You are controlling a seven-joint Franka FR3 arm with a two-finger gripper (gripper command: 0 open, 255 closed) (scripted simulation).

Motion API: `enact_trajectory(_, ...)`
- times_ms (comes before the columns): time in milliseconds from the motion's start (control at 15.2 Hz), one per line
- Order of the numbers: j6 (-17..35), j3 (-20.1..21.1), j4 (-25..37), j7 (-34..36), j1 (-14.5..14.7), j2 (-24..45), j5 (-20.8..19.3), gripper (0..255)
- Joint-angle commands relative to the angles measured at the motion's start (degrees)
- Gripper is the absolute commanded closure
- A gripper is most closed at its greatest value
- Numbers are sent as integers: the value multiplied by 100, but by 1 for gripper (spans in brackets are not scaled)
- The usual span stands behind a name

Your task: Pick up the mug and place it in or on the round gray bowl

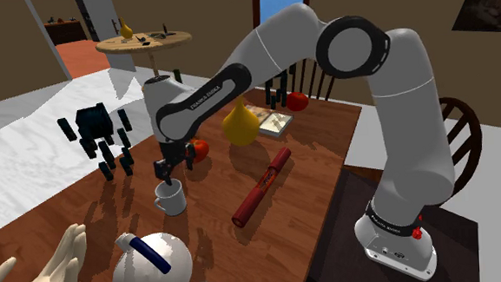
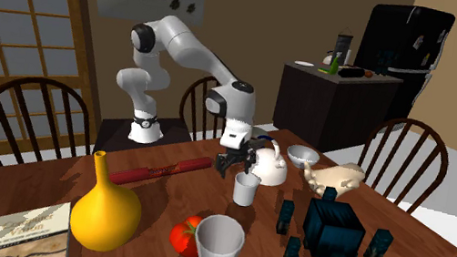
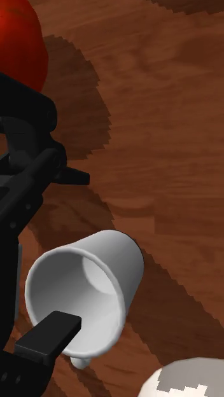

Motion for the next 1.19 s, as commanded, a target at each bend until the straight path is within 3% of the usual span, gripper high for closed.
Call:
enact_trajectory(0,-54,-47,409,74,117,362,-94,0)
enact_trajectory(528,356,-120,327,137,189,697,-200,0)
enact_trajectory(990,355,-121,330,137,189,699,-200,0)
enact_trajectory(1056,355,-121,329,137,189,699,-200,255)
enact_trajectory(1122,355,-121,329,137,189,699,-200,255)
